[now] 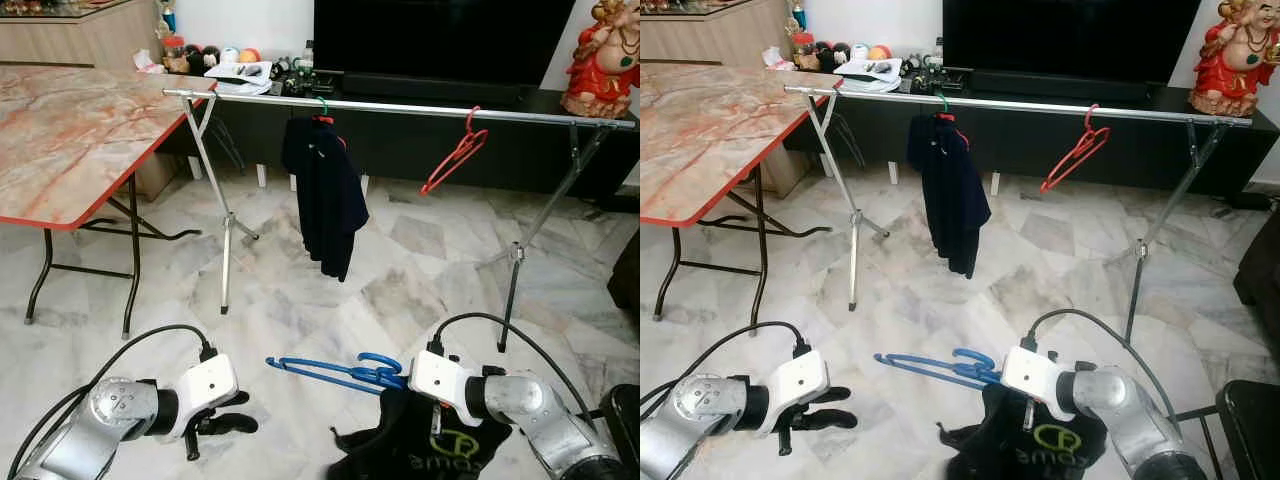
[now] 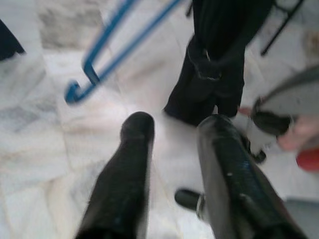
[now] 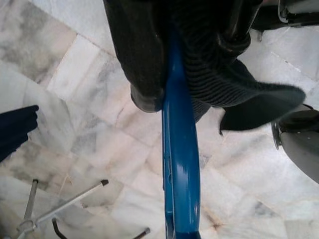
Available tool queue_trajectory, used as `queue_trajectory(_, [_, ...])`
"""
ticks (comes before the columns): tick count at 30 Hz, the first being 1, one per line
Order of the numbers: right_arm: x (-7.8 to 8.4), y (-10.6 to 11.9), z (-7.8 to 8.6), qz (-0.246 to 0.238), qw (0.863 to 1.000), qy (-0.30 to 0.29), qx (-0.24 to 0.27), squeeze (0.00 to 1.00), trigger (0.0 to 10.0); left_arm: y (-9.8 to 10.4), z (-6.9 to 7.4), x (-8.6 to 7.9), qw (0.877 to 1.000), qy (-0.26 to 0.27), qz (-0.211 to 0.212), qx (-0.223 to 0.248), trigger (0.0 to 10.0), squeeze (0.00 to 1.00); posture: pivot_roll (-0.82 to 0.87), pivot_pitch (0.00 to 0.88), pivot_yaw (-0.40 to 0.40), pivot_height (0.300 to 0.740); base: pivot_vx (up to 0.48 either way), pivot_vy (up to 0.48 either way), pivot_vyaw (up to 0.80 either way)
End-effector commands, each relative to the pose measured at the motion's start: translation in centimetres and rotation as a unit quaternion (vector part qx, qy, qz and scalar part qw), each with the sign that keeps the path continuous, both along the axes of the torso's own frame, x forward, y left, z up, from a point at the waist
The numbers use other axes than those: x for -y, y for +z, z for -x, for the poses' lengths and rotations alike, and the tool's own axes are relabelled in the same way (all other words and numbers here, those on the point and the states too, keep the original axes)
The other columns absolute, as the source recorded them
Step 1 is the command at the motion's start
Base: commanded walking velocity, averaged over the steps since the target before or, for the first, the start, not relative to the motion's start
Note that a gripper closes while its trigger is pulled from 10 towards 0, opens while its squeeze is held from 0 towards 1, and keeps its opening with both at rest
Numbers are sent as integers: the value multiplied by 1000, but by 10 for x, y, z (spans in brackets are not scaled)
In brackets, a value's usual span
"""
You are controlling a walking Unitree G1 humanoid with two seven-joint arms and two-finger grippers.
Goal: Hang hanger
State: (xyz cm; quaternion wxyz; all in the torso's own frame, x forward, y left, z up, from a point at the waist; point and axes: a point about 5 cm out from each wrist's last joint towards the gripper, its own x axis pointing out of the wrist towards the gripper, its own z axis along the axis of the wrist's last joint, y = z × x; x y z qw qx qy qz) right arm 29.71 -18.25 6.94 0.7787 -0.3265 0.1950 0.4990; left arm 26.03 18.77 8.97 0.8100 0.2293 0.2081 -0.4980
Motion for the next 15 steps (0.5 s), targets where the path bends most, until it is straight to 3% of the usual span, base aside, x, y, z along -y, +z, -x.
queue_trajectory(1, [-4,5,-3,-4,1000,15,9,0,10000,9,-4,2,1000,12,22,8,10000,1000,132,30,13,740,0,0,0])
queue_trajectory(10, [-11,0,4,0,998,61,-27,0,10000,29,-10,27,996,-20,86,14,10000,1000,134,30,9,740,0,0,0])
queue_trajectory(11, [-12,-1,4,5,997,68,-29,0,10000,32,-11,32,995,-29,91,18,10000,463,132,31,9,740,0,0,0])
queue_trajectory(12, [-13,-2,4,10,997,71,-30,0,10000,33,-11,36,995,-34,94,18,10000,0,132,31,9,740,0,0,0])
queue_trajectory(15, [-18,-2,1,6,997,72,-24,0,10000,34,-9,44,994,-57,95,3,10000,0,141,35,8,740,0,0,0])
